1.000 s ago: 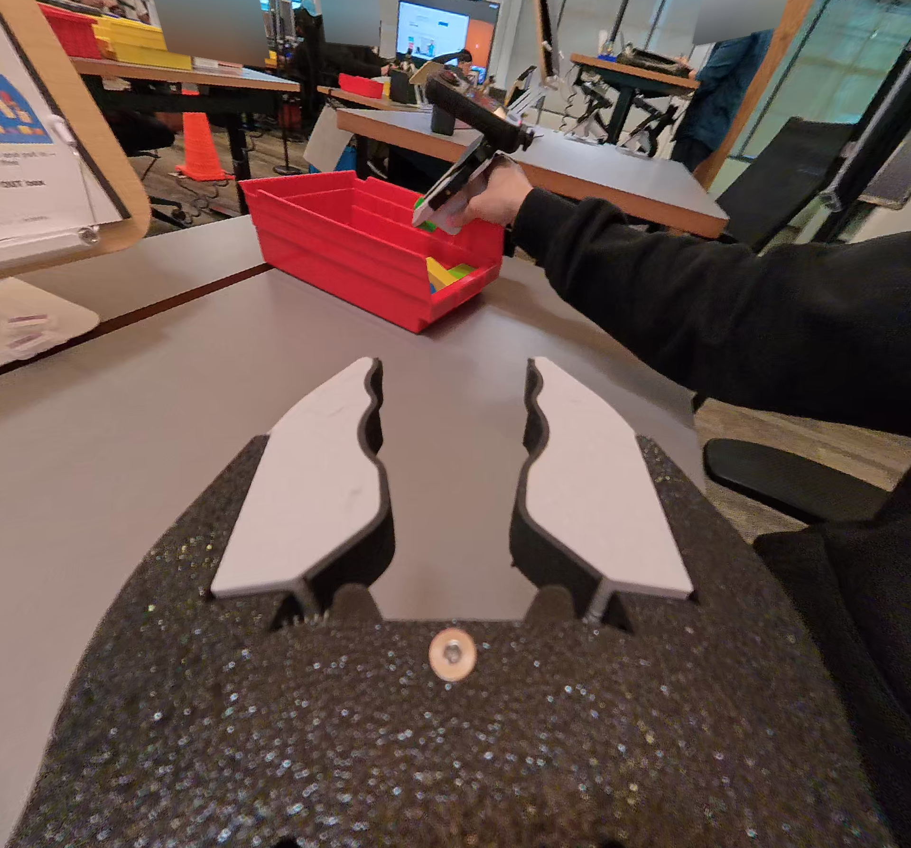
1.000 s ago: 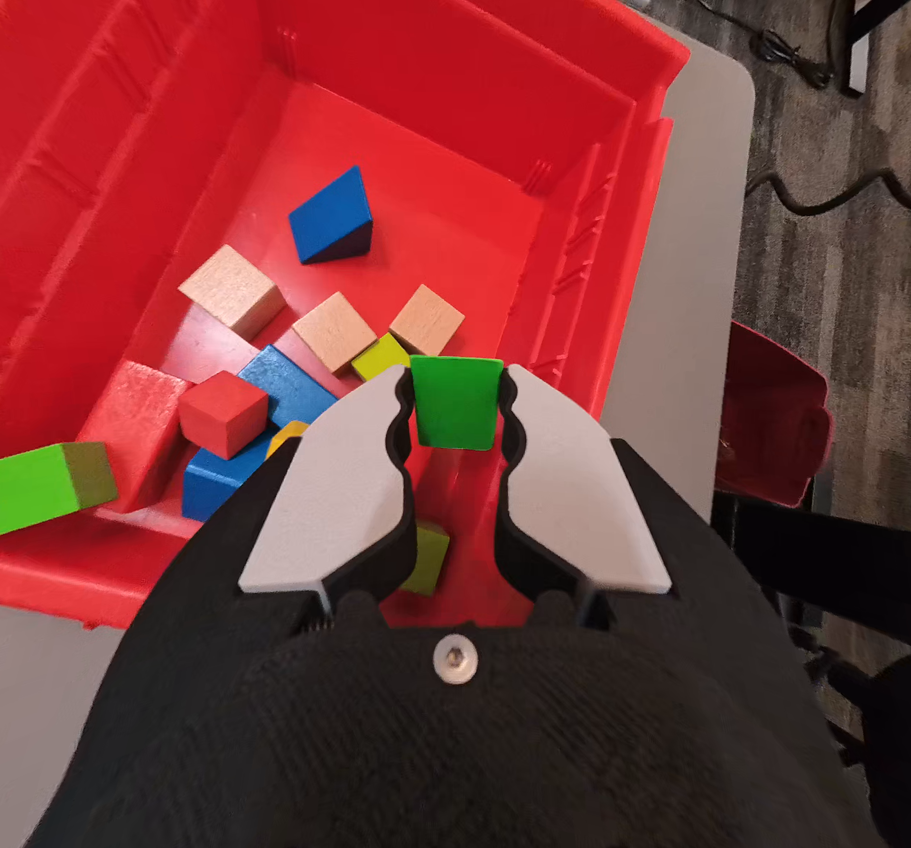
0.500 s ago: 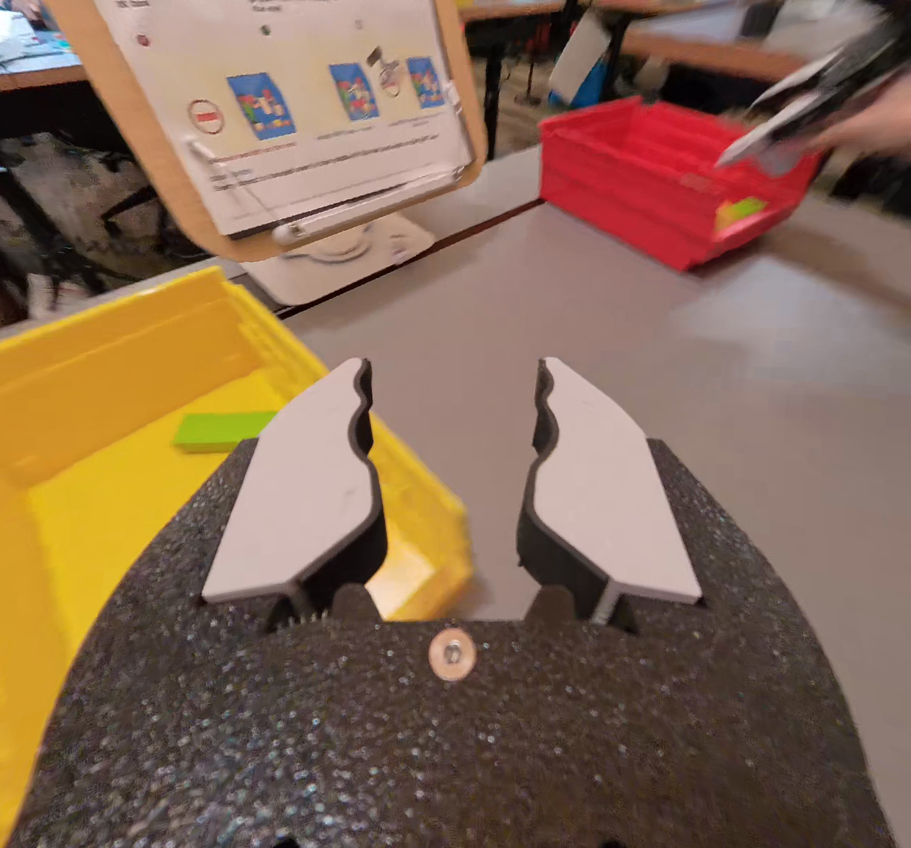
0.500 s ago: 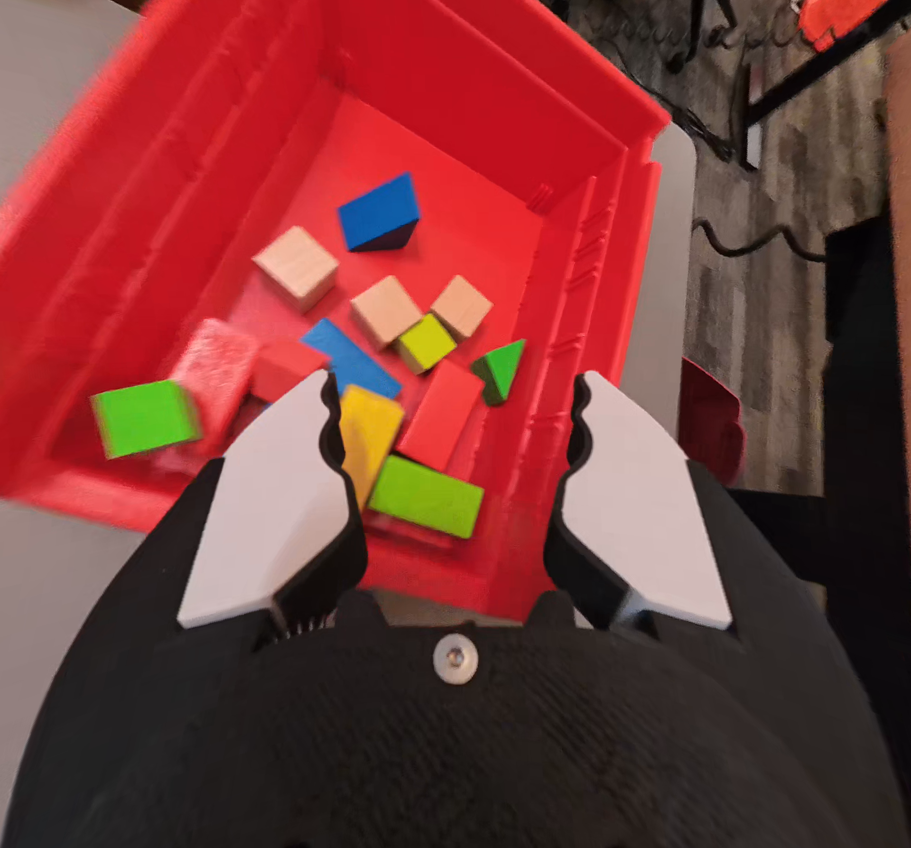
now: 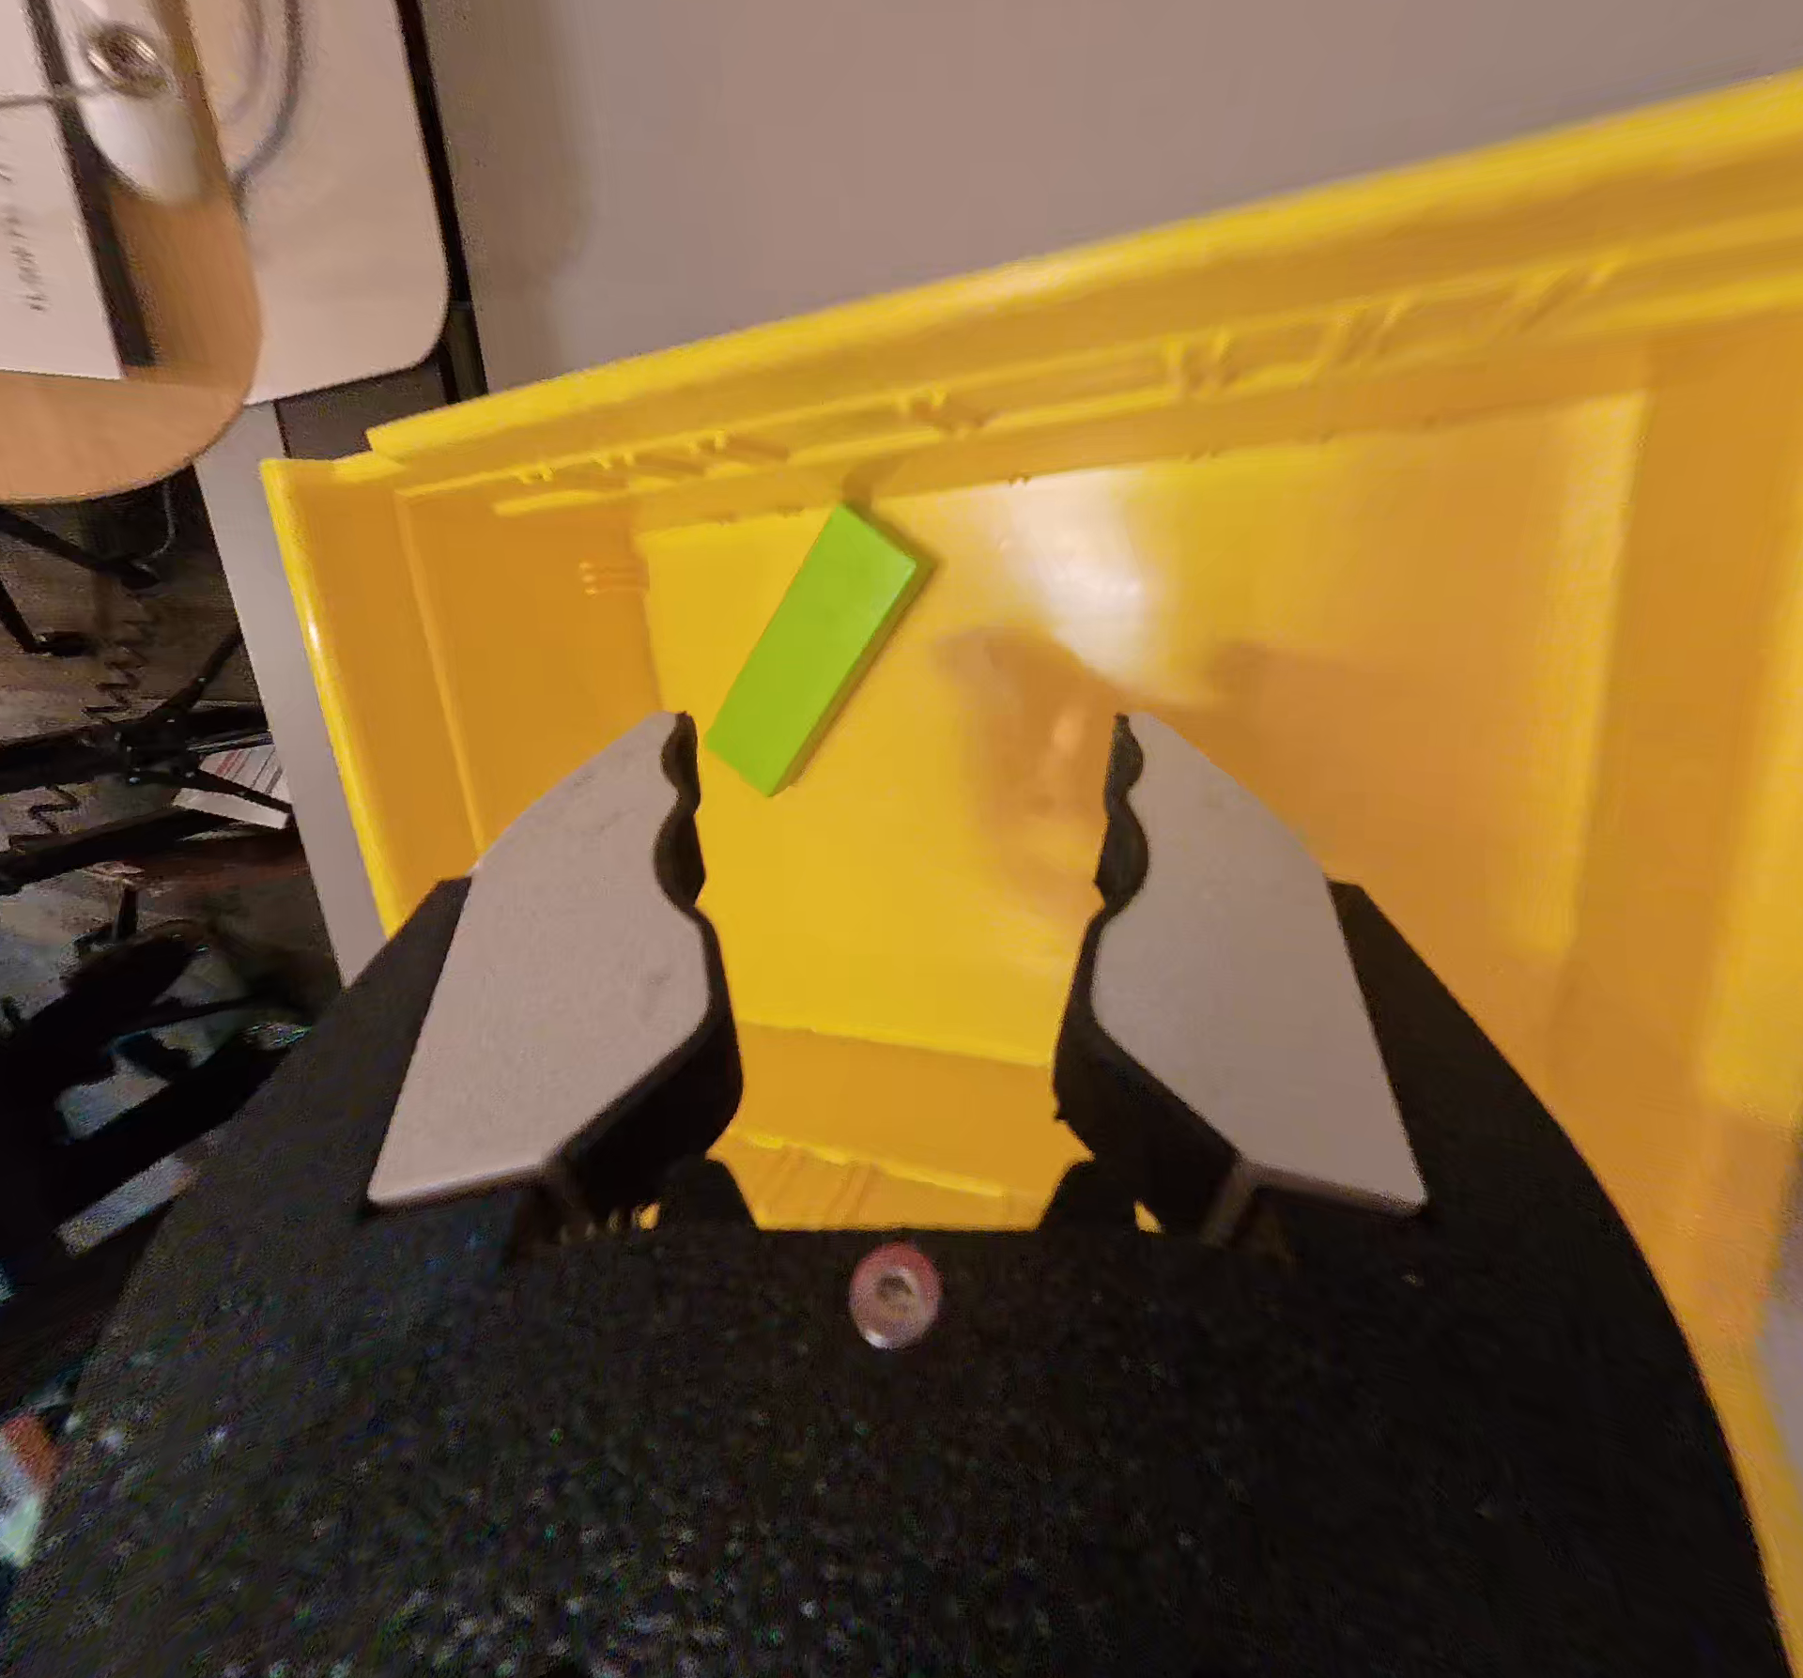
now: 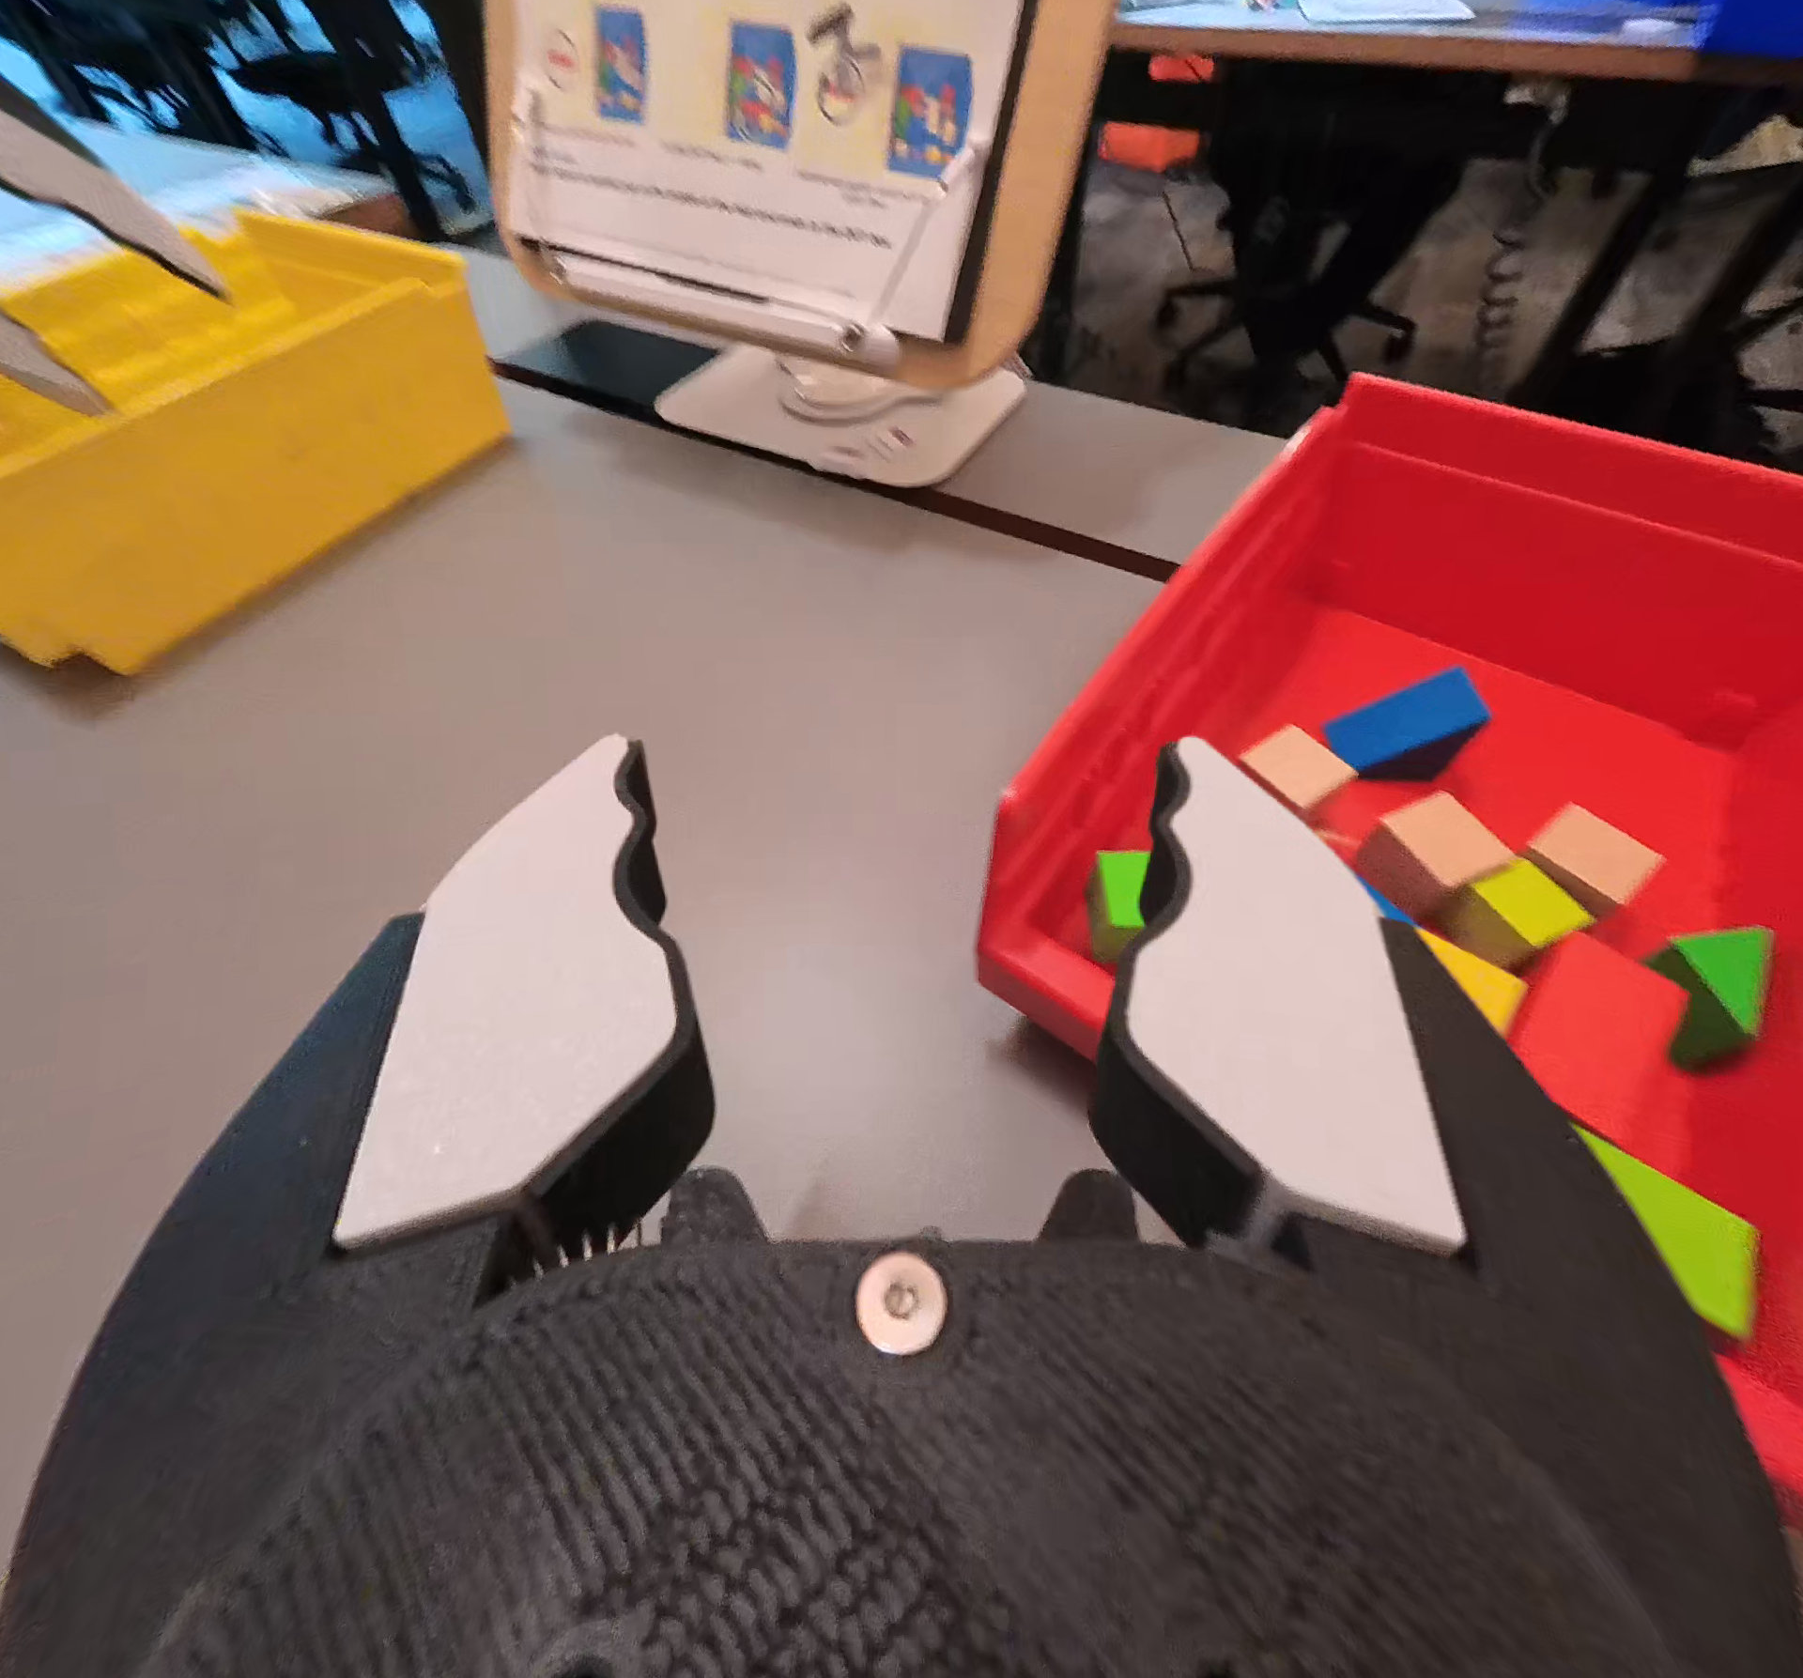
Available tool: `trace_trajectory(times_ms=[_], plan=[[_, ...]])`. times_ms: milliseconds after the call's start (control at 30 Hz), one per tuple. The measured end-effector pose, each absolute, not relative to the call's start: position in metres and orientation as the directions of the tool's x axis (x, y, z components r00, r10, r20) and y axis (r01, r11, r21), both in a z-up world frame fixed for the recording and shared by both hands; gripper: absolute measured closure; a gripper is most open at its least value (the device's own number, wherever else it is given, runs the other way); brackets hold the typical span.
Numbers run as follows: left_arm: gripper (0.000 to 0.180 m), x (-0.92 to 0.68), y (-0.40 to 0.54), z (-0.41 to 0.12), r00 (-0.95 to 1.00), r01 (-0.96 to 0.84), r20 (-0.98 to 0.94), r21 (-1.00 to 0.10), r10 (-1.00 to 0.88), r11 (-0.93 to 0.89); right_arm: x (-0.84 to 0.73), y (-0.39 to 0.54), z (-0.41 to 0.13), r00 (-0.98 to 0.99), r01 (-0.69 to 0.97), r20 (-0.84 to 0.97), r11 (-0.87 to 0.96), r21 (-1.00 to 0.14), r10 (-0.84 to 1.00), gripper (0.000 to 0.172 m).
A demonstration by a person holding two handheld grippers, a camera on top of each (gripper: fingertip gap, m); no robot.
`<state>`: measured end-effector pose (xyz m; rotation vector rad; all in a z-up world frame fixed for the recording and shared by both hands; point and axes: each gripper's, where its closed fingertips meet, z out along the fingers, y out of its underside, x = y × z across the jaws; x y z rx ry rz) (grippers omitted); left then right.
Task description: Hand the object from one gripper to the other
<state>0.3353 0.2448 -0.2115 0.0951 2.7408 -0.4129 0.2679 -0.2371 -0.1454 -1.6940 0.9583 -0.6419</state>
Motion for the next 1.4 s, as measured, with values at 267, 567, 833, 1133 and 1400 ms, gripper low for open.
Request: trace_trajectory(times_ms=[267, 567, 833, 1133, 1400], plan=[[0.121, 0.379, 0.254, -0.244, -0.928, 0.265, -0.296, -0.102, 0.225, 0.959, 0.266, -0.218, -0.129, 0.610, -0.199, -0.118, -0.008, -0.980, -0.784, 0.073], [0.124, 0.402, 0.268, -0.284, -0.925, 0.350, -0.131, 0.068, 0.356, 0.934, 0.274, -0.213, -0.143, 0.635, -0.215, -0.132, -0.010, -0.977, -0.761, 0.072], [0.134, 0.395, 0.270, -0.297, -0.932, 0.362, 0.002, 0.059, 0.362, 0.930, 0.279, -0.214, -0.158, 0.632, -0.249, -0.143, -0.025, -0.968, -0.762, 0.071], [0.148, 0.386, 0.274, -0.295, -0.997, 0.010, -0.081, 0.030, 0.012, 0.999, 0.274, -0.200, -0.152, 0.662, -0.242, -0.147, -0.023, -0.970, -0.735, 0.072], [0.148, 0.362, 0.265, -0.196, -0.880, -0.365, -0.132, -0.426, -0.456, 0.828, 0.251, -0.167, -0.123, 0.739, -0.182, -0.116, -0.031, -0.983, -0.664, 0.073]])
